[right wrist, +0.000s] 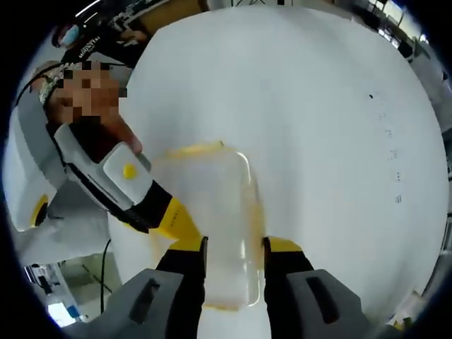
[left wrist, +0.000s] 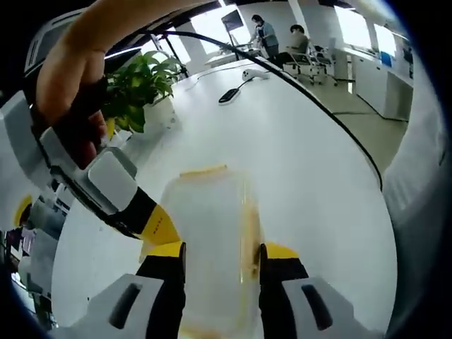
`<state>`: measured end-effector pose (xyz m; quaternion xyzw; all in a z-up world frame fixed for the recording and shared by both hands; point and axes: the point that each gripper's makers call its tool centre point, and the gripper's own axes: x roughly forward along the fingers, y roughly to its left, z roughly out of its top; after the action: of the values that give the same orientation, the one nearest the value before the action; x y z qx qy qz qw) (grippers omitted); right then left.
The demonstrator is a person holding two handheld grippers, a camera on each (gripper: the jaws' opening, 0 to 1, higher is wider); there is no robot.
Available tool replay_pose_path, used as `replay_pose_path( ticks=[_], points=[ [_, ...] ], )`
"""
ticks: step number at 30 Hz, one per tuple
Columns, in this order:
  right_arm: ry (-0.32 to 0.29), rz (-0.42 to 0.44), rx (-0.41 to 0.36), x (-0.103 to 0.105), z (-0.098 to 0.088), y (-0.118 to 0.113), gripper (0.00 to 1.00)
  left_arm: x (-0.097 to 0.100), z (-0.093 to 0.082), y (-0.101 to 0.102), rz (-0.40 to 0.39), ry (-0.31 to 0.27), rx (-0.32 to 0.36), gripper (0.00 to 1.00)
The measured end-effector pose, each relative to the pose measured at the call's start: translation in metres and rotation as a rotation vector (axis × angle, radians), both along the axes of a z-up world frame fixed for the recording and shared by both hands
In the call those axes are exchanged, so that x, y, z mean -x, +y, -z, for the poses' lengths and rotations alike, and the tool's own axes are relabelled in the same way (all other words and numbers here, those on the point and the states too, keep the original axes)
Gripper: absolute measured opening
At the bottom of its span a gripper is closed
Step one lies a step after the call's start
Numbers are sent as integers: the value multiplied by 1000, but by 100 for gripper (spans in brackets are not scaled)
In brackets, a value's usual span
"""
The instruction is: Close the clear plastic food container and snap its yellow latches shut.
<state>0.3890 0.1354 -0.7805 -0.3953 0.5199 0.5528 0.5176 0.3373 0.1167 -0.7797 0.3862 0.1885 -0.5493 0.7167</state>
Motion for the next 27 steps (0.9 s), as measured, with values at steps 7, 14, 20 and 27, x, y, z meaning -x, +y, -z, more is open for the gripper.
replay_pose_path(
  ticks=[7, 14, 20, 27],
  points=[
    [10, 8, -21, -3, 0, -3, 27, -1, 0, 1, -5, -3, 2, 34],
    [20, 18, -63, -1, 0, -3, 27, -1, 0, 1, 11, -11, 5, 31],
    [29, 18, -59, 0, 0, -2, 27, 3, -5, -7, 32, -53, 13, 28],
    [44, 19, -38, -2, 0, -4, 27, 1, 0, -3, 38, -50, 29, 28]
  ],
)
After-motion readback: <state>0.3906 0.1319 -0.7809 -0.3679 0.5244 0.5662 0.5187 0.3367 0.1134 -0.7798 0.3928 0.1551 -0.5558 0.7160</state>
